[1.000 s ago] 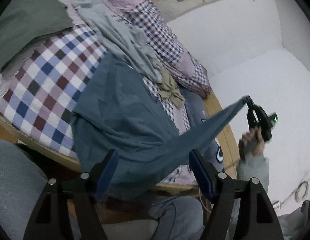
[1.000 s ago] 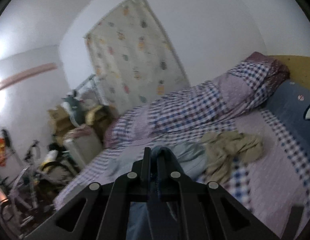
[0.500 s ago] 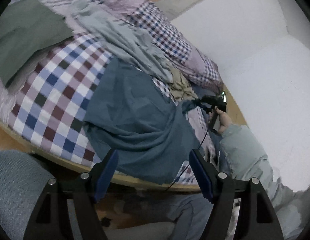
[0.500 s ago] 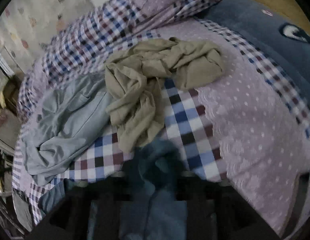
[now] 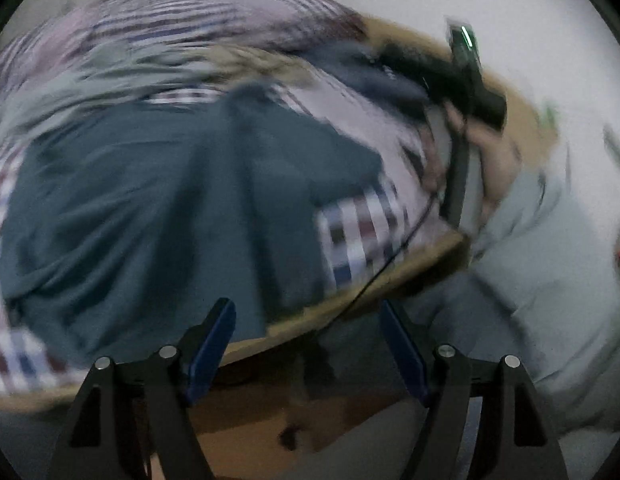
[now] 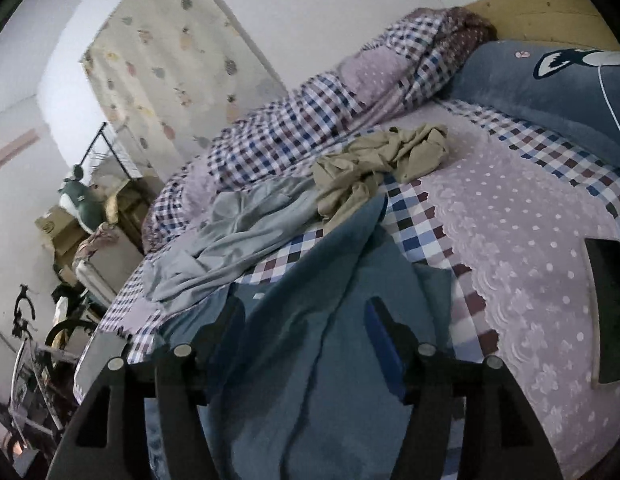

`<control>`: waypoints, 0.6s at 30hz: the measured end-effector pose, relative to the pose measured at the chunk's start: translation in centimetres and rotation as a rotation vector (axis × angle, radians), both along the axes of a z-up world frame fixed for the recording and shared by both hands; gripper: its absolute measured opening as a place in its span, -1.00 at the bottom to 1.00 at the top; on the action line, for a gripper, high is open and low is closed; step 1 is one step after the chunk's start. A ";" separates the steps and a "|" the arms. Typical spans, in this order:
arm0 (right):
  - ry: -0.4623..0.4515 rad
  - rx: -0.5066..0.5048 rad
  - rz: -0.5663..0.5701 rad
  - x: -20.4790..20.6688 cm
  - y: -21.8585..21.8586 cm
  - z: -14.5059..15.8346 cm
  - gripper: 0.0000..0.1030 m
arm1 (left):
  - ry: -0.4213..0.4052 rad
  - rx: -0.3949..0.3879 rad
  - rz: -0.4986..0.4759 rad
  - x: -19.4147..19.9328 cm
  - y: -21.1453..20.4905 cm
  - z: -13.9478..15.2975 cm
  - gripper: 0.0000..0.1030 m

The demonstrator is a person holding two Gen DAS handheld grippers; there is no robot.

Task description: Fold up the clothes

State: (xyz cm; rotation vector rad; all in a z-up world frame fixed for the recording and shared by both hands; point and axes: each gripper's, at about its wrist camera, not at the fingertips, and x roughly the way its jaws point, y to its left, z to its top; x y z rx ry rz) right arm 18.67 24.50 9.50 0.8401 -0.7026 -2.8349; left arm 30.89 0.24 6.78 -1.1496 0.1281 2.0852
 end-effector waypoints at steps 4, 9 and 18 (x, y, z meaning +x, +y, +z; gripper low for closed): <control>-0.034 -0.038 -0.024 0.2 2.1 -1.5 0.28 | 0.134 -0.214 -0.093 2.1 5.3 -3.7 0.52; -0.042 -0.128 -0.046 0.1 4.1 -2.5 0.28 | 0.408 -0.453 -0.176 4.3 9.1 -6.9 0.40; -0.033 -0.166 -0.041 -0.2 5.4 -2.8 0.28 | 0.665 -0.654 -0.251 5.3 12.0 -11.1 0.13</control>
